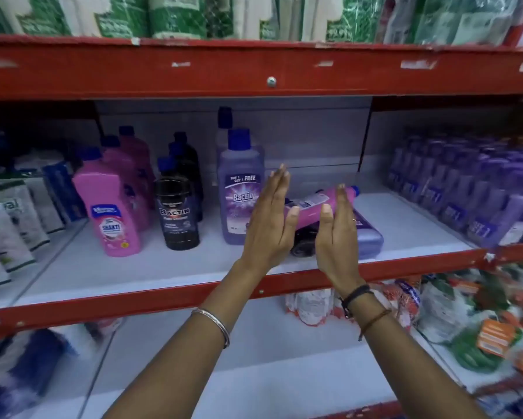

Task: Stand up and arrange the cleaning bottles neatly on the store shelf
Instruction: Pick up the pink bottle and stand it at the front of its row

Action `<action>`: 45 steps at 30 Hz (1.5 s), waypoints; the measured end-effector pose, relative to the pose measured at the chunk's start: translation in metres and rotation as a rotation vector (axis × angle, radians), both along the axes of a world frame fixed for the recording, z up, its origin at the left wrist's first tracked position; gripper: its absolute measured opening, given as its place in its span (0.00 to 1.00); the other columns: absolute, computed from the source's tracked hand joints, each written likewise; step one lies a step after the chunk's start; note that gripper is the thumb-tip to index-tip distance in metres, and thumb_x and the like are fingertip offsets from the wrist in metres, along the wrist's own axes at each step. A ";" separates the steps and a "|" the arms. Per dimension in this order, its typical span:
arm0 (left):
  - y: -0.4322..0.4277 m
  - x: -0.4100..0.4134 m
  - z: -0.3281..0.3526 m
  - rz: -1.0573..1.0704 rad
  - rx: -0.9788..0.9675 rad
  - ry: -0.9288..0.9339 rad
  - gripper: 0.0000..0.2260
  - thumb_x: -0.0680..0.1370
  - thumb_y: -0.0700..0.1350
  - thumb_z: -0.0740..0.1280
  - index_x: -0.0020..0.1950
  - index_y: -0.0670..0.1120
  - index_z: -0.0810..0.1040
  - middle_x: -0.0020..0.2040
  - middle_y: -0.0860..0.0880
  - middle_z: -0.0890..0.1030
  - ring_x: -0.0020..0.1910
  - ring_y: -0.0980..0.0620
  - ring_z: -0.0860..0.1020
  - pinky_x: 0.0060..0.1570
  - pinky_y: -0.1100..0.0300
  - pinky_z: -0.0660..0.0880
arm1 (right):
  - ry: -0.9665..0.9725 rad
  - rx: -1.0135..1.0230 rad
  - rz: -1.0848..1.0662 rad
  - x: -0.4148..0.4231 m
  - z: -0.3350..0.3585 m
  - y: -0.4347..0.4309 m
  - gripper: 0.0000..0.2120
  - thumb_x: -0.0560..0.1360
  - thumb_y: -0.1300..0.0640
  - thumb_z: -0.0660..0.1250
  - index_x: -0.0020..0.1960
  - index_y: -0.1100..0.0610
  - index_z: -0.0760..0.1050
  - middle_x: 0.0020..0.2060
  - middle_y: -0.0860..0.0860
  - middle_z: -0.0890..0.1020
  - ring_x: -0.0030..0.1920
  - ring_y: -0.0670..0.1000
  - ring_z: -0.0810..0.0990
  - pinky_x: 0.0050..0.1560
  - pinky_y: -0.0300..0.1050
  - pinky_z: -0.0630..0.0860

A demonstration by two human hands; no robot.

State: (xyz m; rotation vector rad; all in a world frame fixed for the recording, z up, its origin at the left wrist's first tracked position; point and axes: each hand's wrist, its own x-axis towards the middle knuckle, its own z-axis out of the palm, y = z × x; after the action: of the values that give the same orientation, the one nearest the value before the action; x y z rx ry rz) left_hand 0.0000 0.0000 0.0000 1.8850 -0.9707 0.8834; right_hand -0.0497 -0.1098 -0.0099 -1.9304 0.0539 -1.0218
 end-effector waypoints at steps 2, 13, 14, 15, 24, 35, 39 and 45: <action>-0.008 0.008 0.000 0.026 0.014 0.103 0.23 0.80 0.49 0.53 0.75 0.49 0.54 0.76 0.52 0.57 0.75 0.59 0.52 0.73 0.66 0.50 | 0.076 0.088 -0.010 0.007 0.000 -0.007 0.28 0.80 0.43 0.48 0.76 0.53 0.51 0.76 0.51 0.58 0.74 0.46 0.57 0.73 0.38 0.54; -0.070 0.092 0.047 0.106 0.620 0.730 0.11 0.77 0.39 0.55 0.47 0.37 0.77 0.56 0.33 0.78 0.54 0.37 0.76 0.41 0.57 0.65 | 0.340 0.128 -0.040 0.045 0.004 -0.042 0.12 0.77 0.58 0.60 0.41 0.66 0.73 0.39 0.62 0.79 0.39 0.58 0.75 0.38 0.45 0.64; -0.071 0.095 0.047 0.109 0.624 0.763 0.12 0.76 0.39 0.56 0.49 0.35 0.77 0.56 0.31 0.78 0.54 0.36 0.77 0.41 0.58 0.65 | 0.326 0.157 -0.032 0.046 0.005 -0.043 0.13 0.77 0.57 0.61 0.40 0.67 0.74 0.38 0.63 0.80 0.39 0.60 0.76 0.39 0.46 0.68; -0.071 0.097 0.048 0.106 0.590 0.797 0.12 0.76 0.39 0.57 0.49 0.33 0.76 0.55 0.30 0.78 0.53 0.36 0.77 0.40 0.58 0.65 | 0.305 0.192 -0.029 0.048 0.007 -0.044 0.13 0.76 0.57 0.62 0.40 0.67 0.75 0.38 0.64 0.81 0.39 0.62 0.78 0.40 0.50 0.72; -0.033 0.066 0.052 -0.174 0.014 1.003 0.10 0.74 0.35 0.67 0.55 0.38 0.78 0.48 0.39 0.82 0.46 0.43 0.81 0.51 0.49 0.79 | 0.183 0.453 0.034 0.042 0.019 -0.036 0.08 0.71 0.55 0.71 0.44 0.60 0.80 0.44 0.60 0.85 0.46 0.61 0.83 0.50 0.63 0.79; 0.073 0.015 0.039 -0.166 -0.247 0.783 0.11 0.72 0.36 0.70 0.52 0.46 0.81 0.46 0.46 0.83 0.44 0.49 0.82 0.51 0.47 0.79 | 0.058 0.448 0.256 0.005 0.017 0.051 0.10 0.71 0.62 0.71 0.51 0.56 0.76 0.48 0.53 0.83 0.50 0.55 0.84 0.51 0.53 0.82; 0.126 0.000 0.035 -0.104 -0.307 0.728 0.17 0.71 0.36 0.70 0.60 0.40 0.77 0.55 0.41 0.82 0.51 0.42 0.81 0.54 0.43 0.78 | 0.024 0.395 0.335 0.002 0.017 0.099 0.12 0.71 0.65 0.70 0.53 0.58 0.74 0.52 0.58 0.82 0.52 0.59 0.82 0.52 0.57 0.80; 0.200 -0.014 0.029 -0.014 -0.399 0.608 0.18 0.73 0.38 0.69 0.62 0.43 0.76 0.50 0.49 0.82 0.41 0.61 0.81 0.42 0.65 0.79 | 0.012 0.342 0.476 0.011 0.018 0.169 0.12 0.72 0.65 0.69 0.53 0.56 0.72 0.49 0.48 0.81 0.50 0.54 0.82 0.50 0.50 0.80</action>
State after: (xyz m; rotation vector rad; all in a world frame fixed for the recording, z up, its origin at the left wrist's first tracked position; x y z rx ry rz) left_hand -0.0143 0.2003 0.0286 1.6409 -0.3975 0.4043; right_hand -0.0391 0.0589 0.0085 -1.5350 -0.2036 -0.6338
